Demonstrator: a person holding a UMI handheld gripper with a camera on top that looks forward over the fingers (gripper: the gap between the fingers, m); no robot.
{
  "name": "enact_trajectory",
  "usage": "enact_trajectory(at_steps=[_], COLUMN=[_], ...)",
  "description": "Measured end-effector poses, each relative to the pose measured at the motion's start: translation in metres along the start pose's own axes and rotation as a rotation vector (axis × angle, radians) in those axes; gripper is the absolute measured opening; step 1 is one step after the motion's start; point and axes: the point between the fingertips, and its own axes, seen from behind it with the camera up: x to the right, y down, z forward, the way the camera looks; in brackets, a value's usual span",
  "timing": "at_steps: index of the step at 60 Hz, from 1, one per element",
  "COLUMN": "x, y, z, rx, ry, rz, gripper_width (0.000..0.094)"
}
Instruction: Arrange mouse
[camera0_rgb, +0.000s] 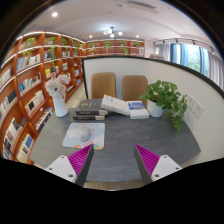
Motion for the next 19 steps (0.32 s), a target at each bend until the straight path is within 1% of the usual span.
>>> enact_trajectory(at_steps=[19], x=[0.013], y=[0.002], z=[-0.014], rx=[0.016], ry=[-0.007], rz=[0.014], gripper_width=[0.0805])
